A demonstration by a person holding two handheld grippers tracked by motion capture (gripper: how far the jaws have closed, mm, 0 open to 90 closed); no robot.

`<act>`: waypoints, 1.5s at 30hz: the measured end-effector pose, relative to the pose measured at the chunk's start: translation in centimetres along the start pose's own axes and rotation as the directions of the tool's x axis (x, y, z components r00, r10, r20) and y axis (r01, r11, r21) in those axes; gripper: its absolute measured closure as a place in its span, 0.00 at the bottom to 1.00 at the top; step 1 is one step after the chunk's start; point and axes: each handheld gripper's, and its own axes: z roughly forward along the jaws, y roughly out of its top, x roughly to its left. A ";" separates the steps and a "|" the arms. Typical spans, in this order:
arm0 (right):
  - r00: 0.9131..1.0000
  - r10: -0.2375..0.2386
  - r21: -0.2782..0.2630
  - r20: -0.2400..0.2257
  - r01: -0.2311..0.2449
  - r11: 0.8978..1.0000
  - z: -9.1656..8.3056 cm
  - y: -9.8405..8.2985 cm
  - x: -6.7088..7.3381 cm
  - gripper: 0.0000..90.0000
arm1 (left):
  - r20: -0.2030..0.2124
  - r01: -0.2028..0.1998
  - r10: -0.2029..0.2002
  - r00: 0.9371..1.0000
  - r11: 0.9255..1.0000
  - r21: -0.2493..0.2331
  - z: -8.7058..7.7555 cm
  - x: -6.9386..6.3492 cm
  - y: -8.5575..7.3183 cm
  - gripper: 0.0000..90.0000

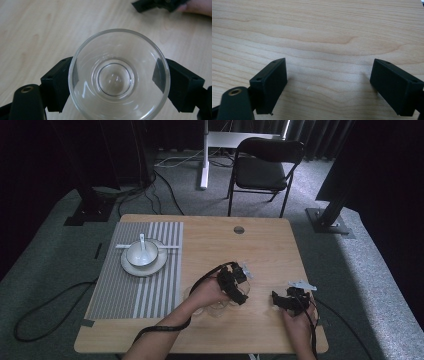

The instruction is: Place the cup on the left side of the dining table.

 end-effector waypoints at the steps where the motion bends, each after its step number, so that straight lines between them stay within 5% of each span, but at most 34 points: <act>1: 1.000 0.000 0.000 0.000 0.000 1.000 0.0 0.0 0.0 0.15 | -0.012 0.011 -0.011 1.000 1.000 -0.004 -0.2 0.4 -0.1 0.21; 9: 1.000 0.000 -0.001 0.000 0.000 1.000 0.0 0.0 0.0 0.15 | -0.062 0.081 -0.082 0.995 0.997 -0.017 -2.2 3.4 -1.4 0.21; 23: 1.000 0.001 0.000 0.000 -0.001 1.000 0.0 0.0 0.0 0.15 | -0.113 0.152 -0.151 0.982 0.988 -0.007 -4.1 6.3 -4.1 0.21; 32: 1.000 0.001 0.000 0.000 -0.001 1.000 0.0 0.0 0.0 0.15 | -0.153 0.224 -0.224 0.963 0.974 -0.018 -6.5 8.5 -7.3 0.21; 33: 1.000 0.000 0.000 0.000 0.000 1.000 0.0 0.0 0.0 0.15 | -0.157 0.247 -0.248 0.956 0.969 -0.025 -7.0 8.9 -8.2 0.21; 38: 1.000 0.001 0.000 0.000 -0.001 1.000 0.0 0.0 0.0 0.15 | -0.185 0.267 -0.265 0.946 0.964 -0.016 -8.1 9.6 -9.9 0.21; 39: 1.000 0.001 0.000 0.000 -0.001 1.000 0.0 0.0 0.0 0.15 | -0.201 0.286 -0.285 0.937 0.958 -0.024 -8.6 9.9 -10.7 0.21; 45: 1.000 0.000 0.000 0.000 0.000 1.000 0.0 0.0 0.0 0.15 | -0.219 0.319 -0.313 0.924 0.948 -0.010 -9.5 10.7 -12.8 0.21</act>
